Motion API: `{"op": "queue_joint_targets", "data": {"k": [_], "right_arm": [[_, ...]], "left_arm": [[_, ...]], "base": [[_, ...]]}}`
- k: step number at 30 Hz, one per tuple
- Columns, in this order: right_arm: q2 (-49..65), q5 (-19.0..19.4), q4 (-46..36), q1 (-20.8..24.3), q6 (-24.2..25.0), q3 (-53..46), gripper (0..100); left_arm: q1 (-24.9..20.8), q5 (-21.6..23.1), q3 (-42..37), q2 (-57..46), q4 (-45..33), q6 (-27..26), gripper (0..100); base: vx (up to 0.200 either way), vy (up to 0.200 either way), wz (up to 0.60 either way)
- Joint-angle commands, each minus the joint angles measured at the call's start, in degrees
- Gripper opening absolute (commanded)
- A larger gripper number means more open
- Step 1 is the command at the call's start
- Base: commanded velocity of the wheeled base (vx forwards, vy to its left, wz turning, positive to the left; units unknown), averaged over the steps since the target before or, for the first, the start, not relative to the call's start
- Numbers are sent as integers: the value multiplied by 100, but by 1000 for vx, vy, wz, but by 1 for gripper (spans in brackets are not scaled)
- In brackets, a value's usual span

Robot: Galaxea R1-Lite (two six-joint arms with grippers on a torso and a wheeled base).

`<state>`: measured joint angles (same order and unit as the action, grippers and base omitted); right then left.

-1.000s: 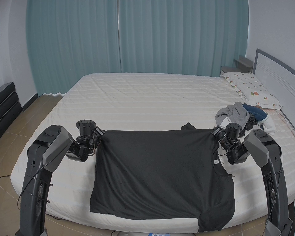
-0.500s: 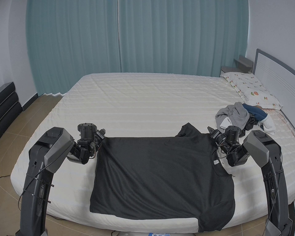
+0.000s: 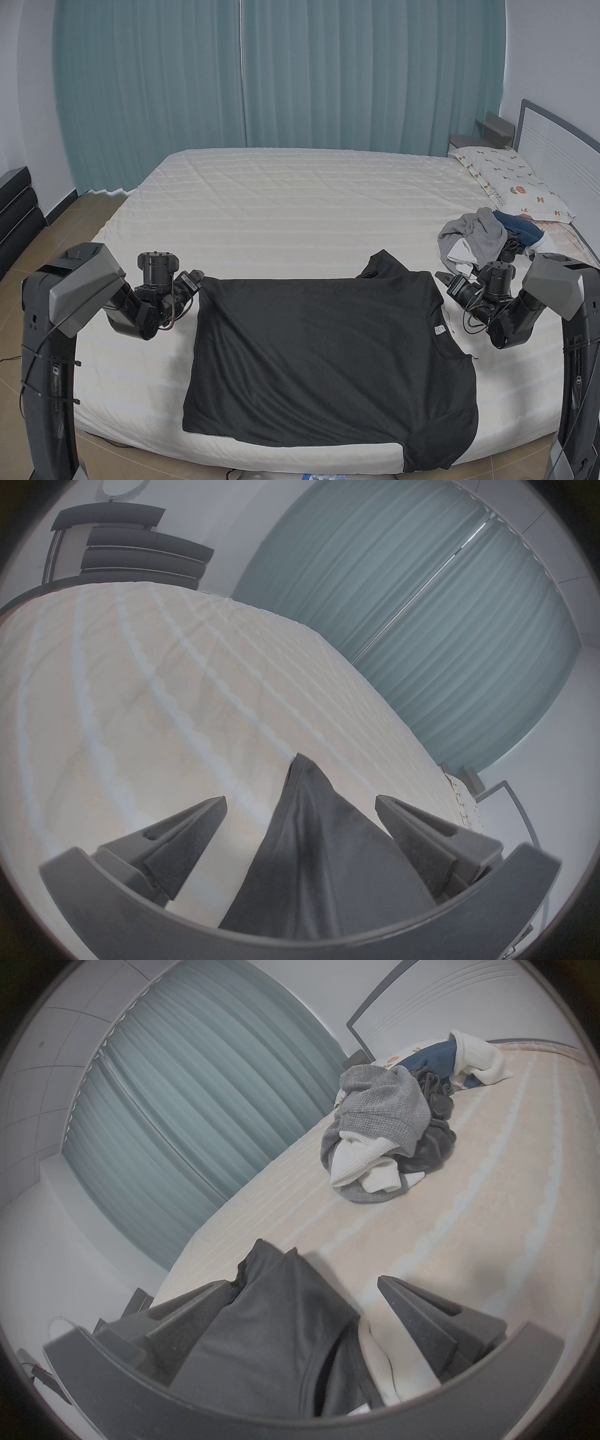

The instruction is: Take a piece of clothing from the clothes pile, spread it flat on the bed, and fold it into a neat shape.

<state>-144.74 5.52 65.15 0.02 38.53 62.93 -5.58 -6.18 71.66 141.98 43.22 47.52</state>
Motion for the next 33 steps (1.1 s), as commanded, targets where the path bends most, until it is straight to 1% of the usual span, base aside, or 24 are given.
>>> {"op": "queue_joint_targets", "data": {"k": [1,4,7,9,12,15,16,17,18,20,24,25,28,30,32,33], "right_arm": [[1484,617,815,-73,110,-2434,100],[1774,854,1378,-73,313,-3454,100],[1818,1030,1993,-73,330,-4412,100],[1721,1100,2441,-90,339,-4930,100],[1554,1144,2441,-125,357,-5326,100],[1466,1162,2450,-143,357,-5405,100],[1457,1232,2450,-222,365,-5519,100],[1466,1267,2450,-249,357,-5581,100],[1466,1267,2450,-249,357,-5581,100],[1501,1373,2450,-292,357,-5765,100],[1563,1408,2450,-442,330,-5836,100],[1668,1417,2441,-512,330,-5932,100],[1695,1504,2441,-530,286,-6073,100],[1686,1540,2441,-521,286,-6073,100],[1589,1636,2441,-556,286,-6064,100],[1580,1645,2441,-556,277,-6064,100]], "left_arm": [[-22,390,-2261,-1604,829,29,100],[-162,398,-3202,-1929,1312,38,100],[-338,442,-4089,-2140,1822,108,100],[-496,477,-4626,-2219,2165,275,100],[-637,530,-5162,-2175,2551,539,100],[-672,574,-5338,-2157,2683,645,100],[-690,750,-5601,-2078,2850,908,100],[-690,803,-5645,-2026,2868,1023,100],[-690,803,-5645,-2026,2868,1023,100],[-707,891,-5795,-1815,2877,1286,100],[-716,899,-5962,-1577,3123,1286,100],[-716,908,-6102,-1481,3395,1277,100],[-769,934,-6357,-1358,3870,1242,100],[-813,926,-6436,-1322,4010,1225,100],[-989,926,-6744,-1138,4397,996,100],[-1015,926,-6788,-1103,4450,935,100]], "base": [[0,0,0],[0,0,0],[0,0,0],[0,0,0],[0,0,0],[0,0,0],[0,0,0],[0,0,0],[0,0,0],[-100,0,0],[-200,0,0],[-200,0,0],[-200,0,0],[-200,0,0],[-100,0,0],[0,0,0]]}}
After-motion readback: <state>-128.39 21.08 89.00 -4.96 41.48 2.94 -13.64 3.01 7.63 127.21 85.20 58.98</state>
